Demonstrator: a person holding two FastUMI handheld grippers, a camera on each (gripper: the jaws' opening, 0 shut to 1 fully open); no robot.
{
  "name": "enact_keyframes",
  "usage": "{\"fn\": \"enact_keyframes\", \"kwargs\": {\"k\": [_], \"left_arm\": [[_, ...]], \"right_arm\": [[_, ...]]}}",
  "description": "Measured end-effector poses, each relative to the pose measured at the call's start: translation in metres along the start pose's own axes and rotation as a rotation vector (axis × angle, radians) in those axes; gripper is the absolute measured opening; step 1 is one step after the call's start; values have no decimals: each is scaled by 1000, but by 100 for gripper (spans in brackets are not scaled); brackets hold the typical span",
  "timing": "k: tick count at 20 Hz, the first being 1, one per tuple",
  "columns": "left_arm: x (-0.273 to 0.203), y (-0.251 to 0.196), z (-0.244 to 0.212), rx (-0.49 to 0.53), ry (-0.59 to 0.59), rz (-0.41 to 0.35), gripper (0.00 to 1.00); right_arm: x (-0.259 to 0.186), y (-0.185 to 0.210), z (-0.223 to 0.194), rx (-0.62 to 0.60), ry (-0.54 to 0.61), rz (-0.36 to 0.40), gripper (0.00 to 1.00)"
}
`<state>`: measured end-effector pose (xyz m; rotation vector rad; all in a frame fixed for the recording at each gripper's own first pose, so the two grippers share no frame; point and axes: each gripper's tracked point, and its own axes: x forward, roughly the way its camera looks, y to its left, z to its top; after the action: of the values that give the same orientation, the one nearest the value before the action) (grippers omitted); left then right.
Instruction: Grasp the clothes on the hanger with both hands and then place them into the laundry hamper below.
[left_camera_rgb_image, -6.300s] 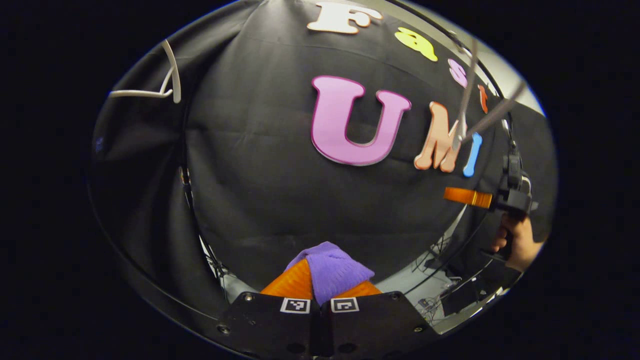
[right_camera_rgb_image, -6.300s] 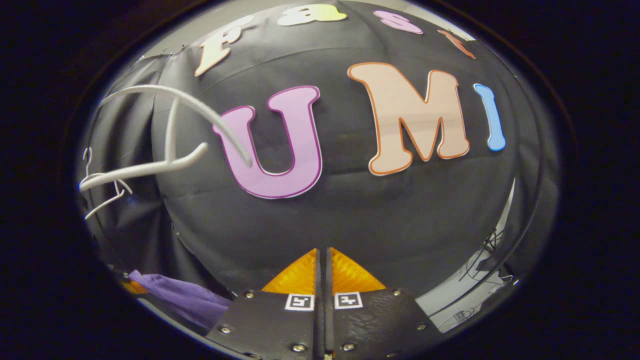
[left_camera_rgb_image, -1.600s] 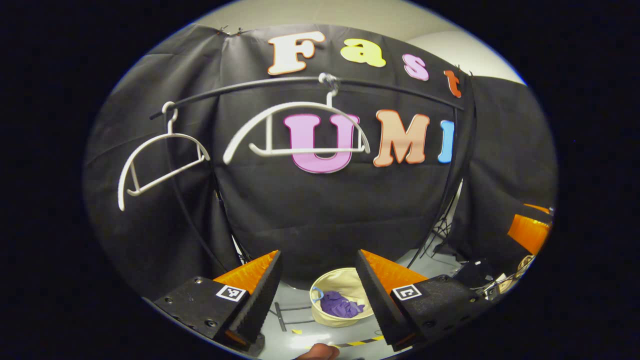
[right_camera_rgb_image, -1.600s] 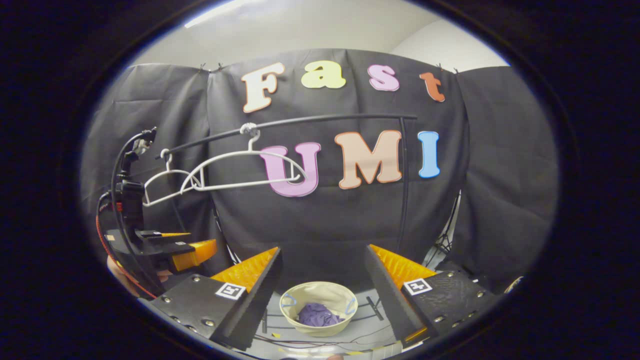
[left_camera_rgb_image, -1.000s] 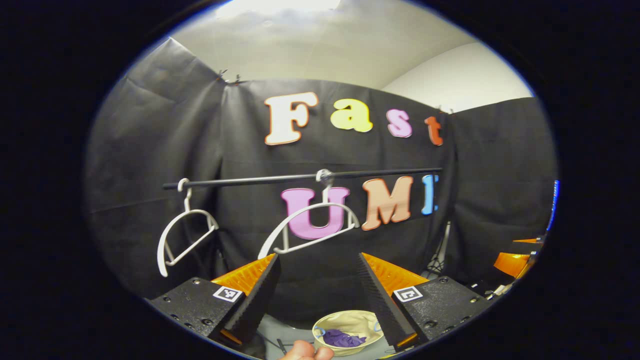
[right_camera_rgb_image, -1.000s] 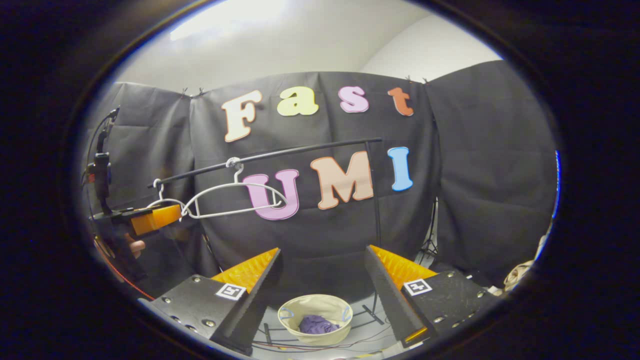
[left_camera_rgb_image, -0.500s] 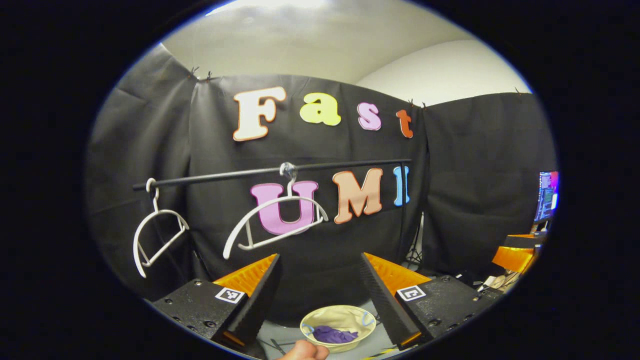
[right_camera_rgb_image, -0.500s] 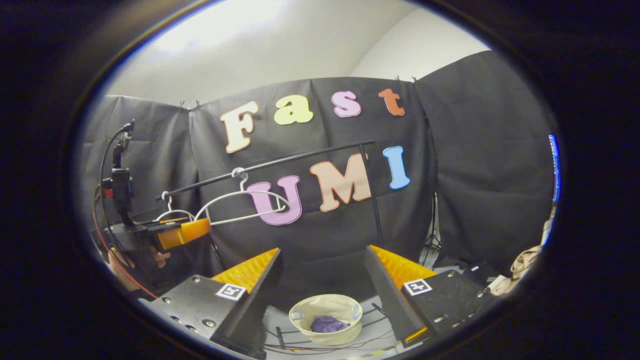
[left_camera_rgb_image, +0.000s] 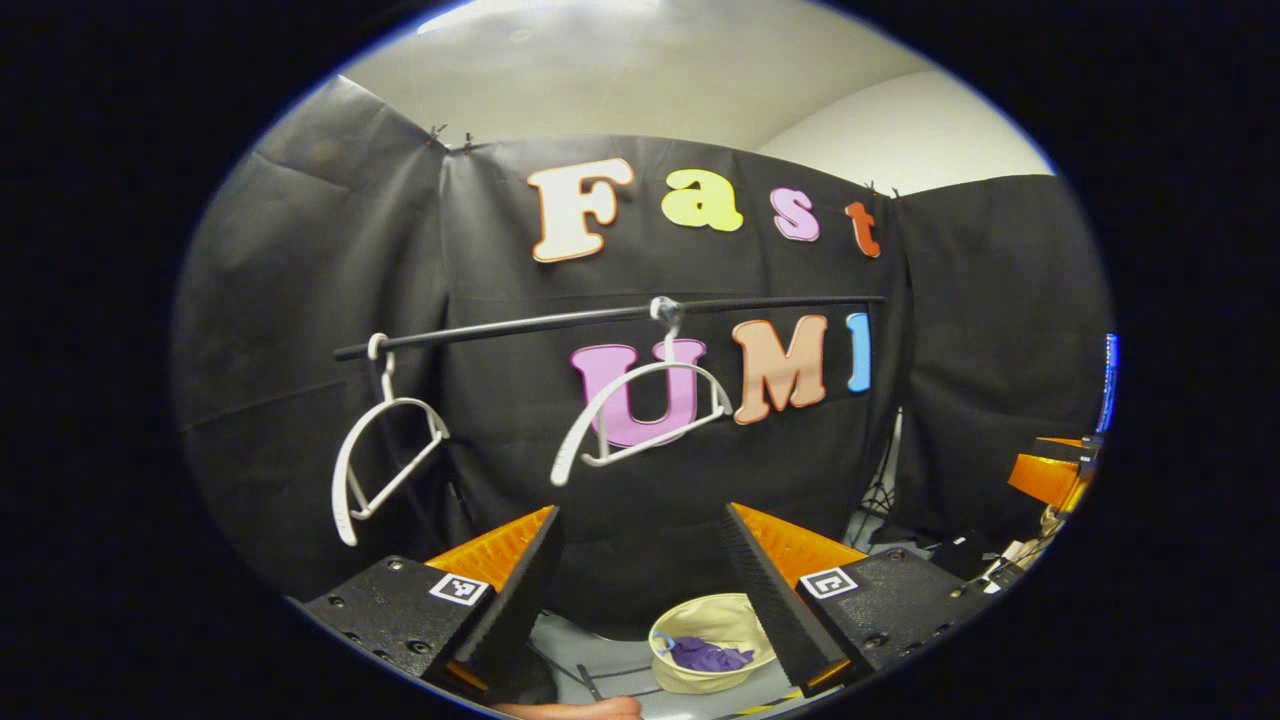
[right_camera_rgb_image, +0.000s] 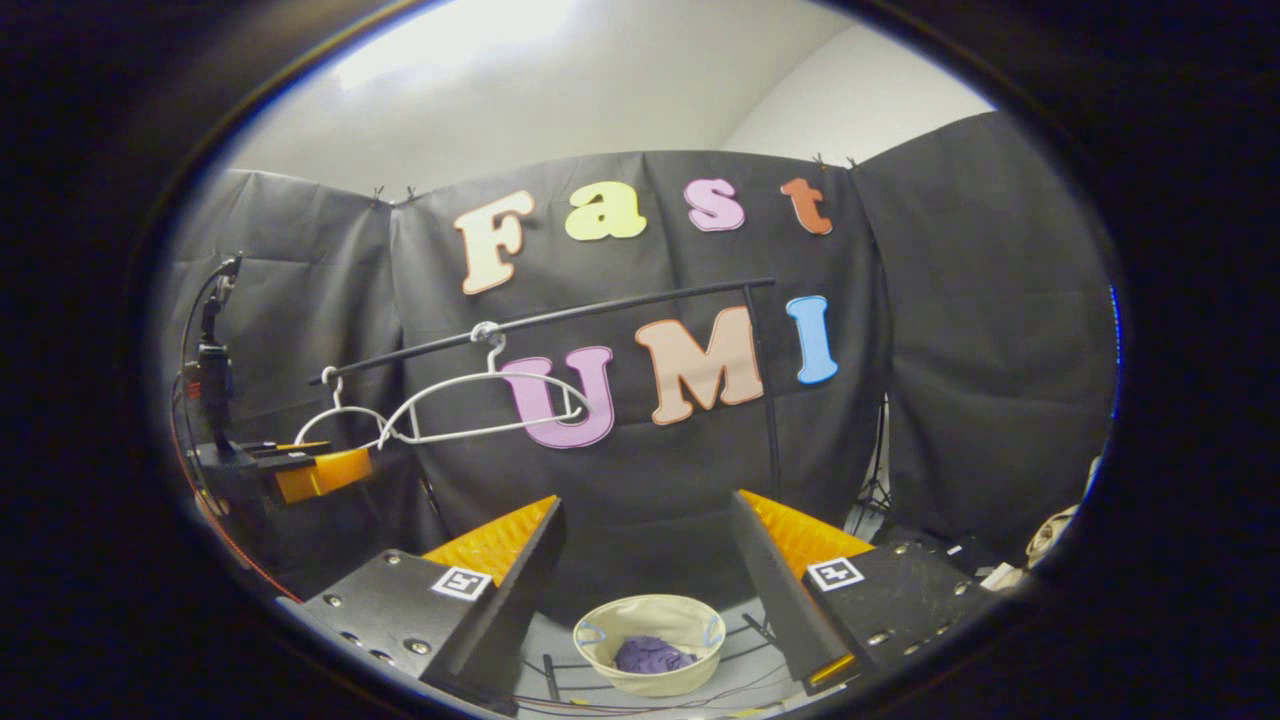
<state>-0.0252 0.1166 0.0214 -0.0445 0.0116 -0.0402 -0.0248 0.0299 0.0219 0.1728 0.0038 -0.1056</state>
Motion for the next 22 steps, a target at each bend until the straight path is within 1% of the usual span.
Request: {"fn": "enact_keyframes", "kwargs": {"k": [3, 4, 6, 7, 9, 10, 11, 12, 15, 19, 22], "left_arm": [[-7, 15, -3, -28, -8, -5, 100], [-10, 20, -4, -30, -15, -6, 100], [-14, 32, -3, -27, -37, 4, 100], [-13, 38, -3, -26, -44, 17, 100], [-12, 41, -7, -29, -26, 29, 99], [-12, 40, -6, -33, -15, 31, 98], [-11, 37, -2, -40, -20, 27, 97], [-9, 33, 3, -41, -26, 28, 97], [-3, 21, 25, -39, -79, 46, 97], [11, -20, 49, -46, -117, 52, 97], [23, -51, 56, -80, -103, 61, 97]], "right_arm": [[9, 12, -14, -33, 34, 20, 99], [10, 16, -17, -37, 39, 25, 93], [10, 21, -23, -41, 43, 34, 93], [11, 24, -24, -37, 38, 41, 99], [13, 25, -28, -32, 39, 47, 100], [15, 26, -27, -30, 40, 55, 93], [16, 27, -25, -36, 37, 65, 93], [18, 27, -21, -41, 33, 76, 99], [19, 22, -14, -31, 52, 128, 99], [12, -16, 12, -62, 23, 142, 99], [6, -49, 34, -90, -5, 130, 99]]}}
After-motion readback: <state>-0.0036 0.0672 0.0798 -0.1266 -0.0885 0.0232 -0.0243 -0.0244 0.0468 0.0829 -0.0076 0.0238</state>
